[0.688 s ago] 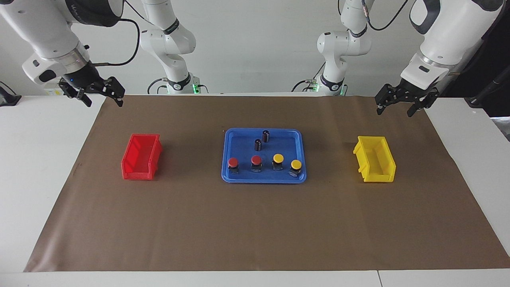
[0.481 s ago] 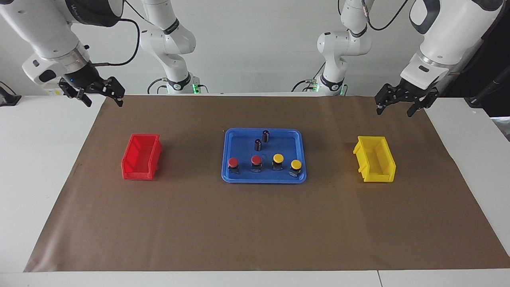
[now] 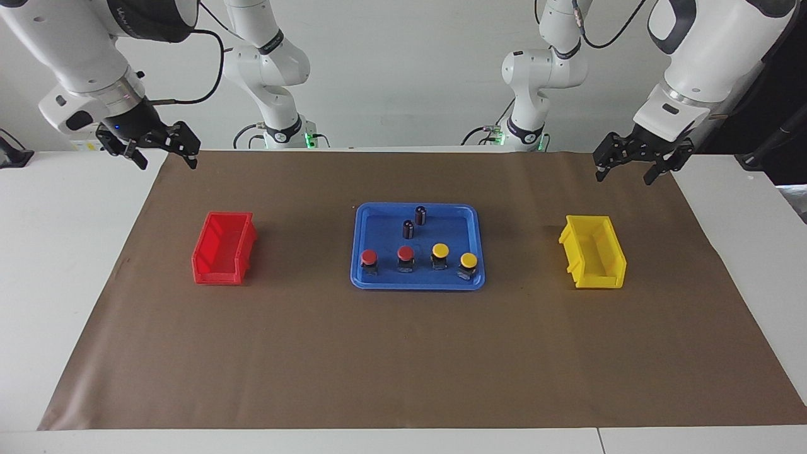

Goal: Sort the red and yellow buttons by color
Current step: 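Move the right gripper over the red button nearest the red bin, then lower the right gripper and grasp the red button, then carry the red button to the red bin while the left gripper reaches in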

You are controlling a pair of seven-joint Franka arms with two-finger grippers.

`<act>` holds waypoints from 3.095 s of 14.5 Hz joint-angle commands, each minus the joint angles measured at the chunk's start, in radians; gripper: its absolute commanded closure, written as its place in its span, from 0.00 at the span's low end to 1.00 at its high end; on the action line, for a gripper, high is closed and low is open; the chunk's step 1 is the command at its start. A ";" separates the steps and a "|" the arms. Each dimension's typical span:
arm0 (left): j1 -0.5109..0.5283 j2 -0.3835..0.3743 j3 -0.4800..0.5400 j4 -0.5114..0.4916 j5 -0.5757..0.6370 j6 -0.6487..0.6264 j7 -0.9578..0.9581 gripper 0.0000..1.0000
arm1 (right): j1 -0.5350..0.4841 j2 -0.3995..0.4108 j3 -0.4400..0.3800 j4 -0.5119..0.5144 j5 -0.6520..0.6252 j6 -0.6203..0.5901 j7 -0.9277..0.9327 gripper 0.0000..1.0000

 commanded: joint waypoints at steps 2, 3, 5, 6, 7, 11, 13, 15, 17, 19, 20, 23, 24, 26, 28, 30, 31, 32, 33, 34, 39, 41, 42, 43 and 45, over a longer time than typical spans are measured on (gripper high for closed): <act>0.007 -0.028 -0.001 -0.029 -0.017 -0.006 0.017 0.00 | -0.001 0.063 0.066 0.114 0.000 -0.028 0.023 0.00; 0.007 -0.028 -0.001 -0.029 -0.017 -0.005 0.017 0.00 | -0.001 0.102 0.126 0.150 0.005 -0.030 0.096 0.00; 0.007 -0.028 -0.001 -0.029 -0.017 -0.006 0.017 0.00 | -0.004 0.232 0.297 0.244 0.019 0.010 0.339 0.00; 0.007 -0.028 -0.001 -0.029 -0.017 -0.005 0.017 0.00 | 0.000 0.293 0.354 0.277 0.010 0.059 0.430 0.00; 0.007 -0.028 -0.001 -0.029 -0.017 -0.006 0.017 0.00 | 0.037 0.321 0.381 0.271 0.010 0.144 0.493 0.00; 0.007 -0.028 -0.001 -0.029 -0.017 -0.006 0.017 0.00 | 0.167 0.335 0.379 0.020 -0.052 0.424 0.636 0.00; 0.007 -0.028 -0.001 -0.029 -0.017 -0.005 0.017 0.00 | 0.172 0.323 0.381 -0.037 -0.052 0.478 0.687 0.00; 0.007 -0.028 -0.001 -0.029 -0.017 -0.005 0.017 0.00 | 0.203 0.347 0.379 -0.051 -0.058 0.512 0.710 0.00; 0.007 -0.028 0.000 -0.029 -0.017 -0.006 0.017 0.00 | 0.198 0.361 0.379 -0.117 -0.072 0.600 0.710 0.00; 0.007 -0.028 -0.001 -0.029 -0.017 -0.006 0.017 0.00 | 0.197 0.383 0.379 -0.171 -0.099 0.668 0.712 0.00; 0.007 -0.028 -0.001 -0.029 -0.017 -0.006 0.017 0.00 | 0.200 0.387 0.379 -0.186 -0.104 0.679 0.712 0.00; 0.007 -0.028 -0.001 -0.029 -0.017 -0.006 0.017 0.00 | 0.215 0.412 0.379 -0.191 -0.105 0.699 0.715 0.00; 0.007 -0.028 -0.001 -0.029 -0.017 -0.006 0.017 0.00 | 0.209 0.412 0.379 -0.194 -0.107 0.702 0.713 0.05; 0.007 -0.028 -0.001 -0.029 -0.017 -0.006 0.017 0.00 | 0.207 0.409 0.379 -0.212 -0.107 0.711 0.712 0.16; 0.007 -0.028 -0.001 -0.029 -0.017 -0.006 0.017 0.00 | 0.209 0.406 0.381 -0.229 -0.107 0.723 0.710 0.22; 0.007 -0.028 -0.001 -0.029 -0.017 -0.006 0.017 0.00 | 0.207 0.406 0.381 -0.231 -0.107 0.719 0.707 0.38; 0.007 -0.028 -0.001 -0.029 -0.017 -0.006 0.017 0.00 | 0.207 0.406 0.382 -0.228 -0.106 0.711 0.707 0.51; 0.007 -0.028 -0.001 -0.029 -0.017 -0.006 0.017 0.00 | 0.207 0.406 0.382 -0.224 -0.107 0.702 0.706 0.64; 0.007 -0.028 -0.001 -0.029 -0.017 -0.006 0.017 0.00 | 0.203 0.406 0.382 -0.208 -0.101 0.687 0.703 0.76; 0.007 -0.028 -0.001 -0.029 -0.017 -0.006 0.017 0.00 | 0.195 0.412 0.382 -0.150 -0.092 0.641 0.699 0.82; -0.011 -0.030 -0.009 -0.032 -0.025 0.001 0.005 0.00 | 0.001 0.305 0.384 0.032 -0.028 0.302 0.349 0.83; -0.081 -0.085 -0.021 -0.181 -0.029 0.176 -0.140 0.00 | -0.137 0.233 0.382 -0.002 -0.001 0.163 0.125 0.77; -0.140 -0.109 -0.020 -0.284 -0.029 0.295 -0.220 0.00 | -0.208 0.220 0.382 -0.029 0.006 0.138 0.038 0.77; -0.175 -0.110 -0.020 -0.341 -0.029 0.361 -0.257 0.00 | -0.271 0.199 0.382 -0.083 0.008 0.148 -0.038 0.77; -0.223 -0.097 -0.021 -0.389 -0.029 0.400 -0.282 0.00 | -0.325 0.144 0.378 -0.215 0.010 0.217 -0.107 0.77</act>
